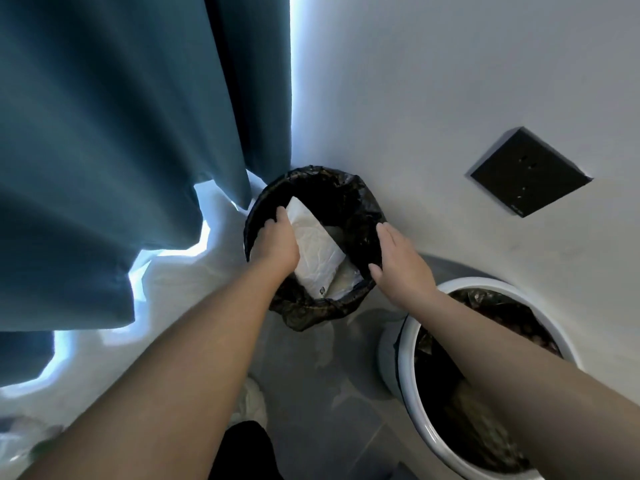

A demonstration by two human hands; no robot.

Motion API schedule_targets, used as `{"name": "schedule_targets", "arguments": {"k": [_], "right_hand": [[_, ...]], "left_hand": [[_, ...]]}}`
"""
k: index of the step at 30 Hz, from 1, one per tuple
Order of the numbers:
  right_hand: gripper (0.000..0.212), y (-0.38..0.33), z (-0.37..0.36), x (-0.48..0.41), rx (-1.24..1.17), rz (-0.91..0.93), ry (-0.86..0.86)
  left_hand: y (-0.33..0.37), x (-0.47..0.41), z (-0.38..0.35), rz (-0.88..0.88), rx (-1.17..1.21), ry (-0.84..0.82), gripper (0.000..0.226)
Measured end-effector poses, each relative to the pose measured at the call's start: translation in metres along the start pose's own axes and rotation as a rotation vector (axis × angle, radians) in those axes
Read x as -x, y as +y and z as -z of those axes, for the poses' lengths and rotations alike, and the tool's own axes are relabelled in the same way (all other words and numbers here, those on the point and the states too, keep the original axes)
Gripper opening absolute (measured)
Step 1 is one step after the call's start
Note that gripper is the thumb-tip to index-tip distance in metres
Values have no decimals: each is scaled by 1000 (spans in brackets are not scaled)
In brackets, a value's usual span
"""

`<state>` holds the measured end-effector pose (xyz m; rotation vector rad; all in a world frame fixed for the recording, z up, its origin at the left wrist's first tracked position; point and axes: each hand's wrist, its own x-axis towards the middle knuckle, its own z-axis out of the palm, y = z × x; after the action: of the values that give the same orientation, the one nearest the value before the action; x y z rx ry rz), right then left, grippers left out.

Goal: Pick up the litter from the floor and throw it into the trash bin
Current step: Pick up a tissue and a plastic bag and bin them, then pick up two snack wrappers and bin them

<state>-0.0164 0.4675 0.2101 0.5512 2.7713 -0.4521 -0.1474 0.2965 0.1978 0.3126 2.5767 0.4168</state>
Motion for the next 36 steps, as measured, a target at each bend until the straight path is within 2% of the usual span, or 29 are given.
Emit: {"name": "schedule_targets", "arguments": {"k": [2, 4, 9, 16, 19, 24, 29, 36], "right_hand": [[74, -2, -1, 2, 14, 2, 16], [74, -7, 0, 5, 38, 2, 23], [72, -36, 12, 17, 117, 44, 55], [70, -121, 16, 53, 202, 245, 42], [69, -168, 3, 68, 238, 335, 0], [71, -261, -41, 101, 319, 546, -111], [73, -356, -106, 145, 456, 776, -261], [72, -446, -206, 194, 544, 928, -432]], "left_hand": [[-8, 7, 0, -105, -96, 73, 82], [-19, 15, 9, -196, -204, 113, 90], [-50, 47, 41, -248, -241, 139, 88], [-133, 136, 79, -283, -315, 179, 83], [-192, 178, 87, -232, -325, 182, 82], [-305, 255, 76, -23, -235, 149, 78], [-416, 319, 36, 194, -218, 85, 77], [-531, 392, -26, 393, -61, 56, 72]]}}
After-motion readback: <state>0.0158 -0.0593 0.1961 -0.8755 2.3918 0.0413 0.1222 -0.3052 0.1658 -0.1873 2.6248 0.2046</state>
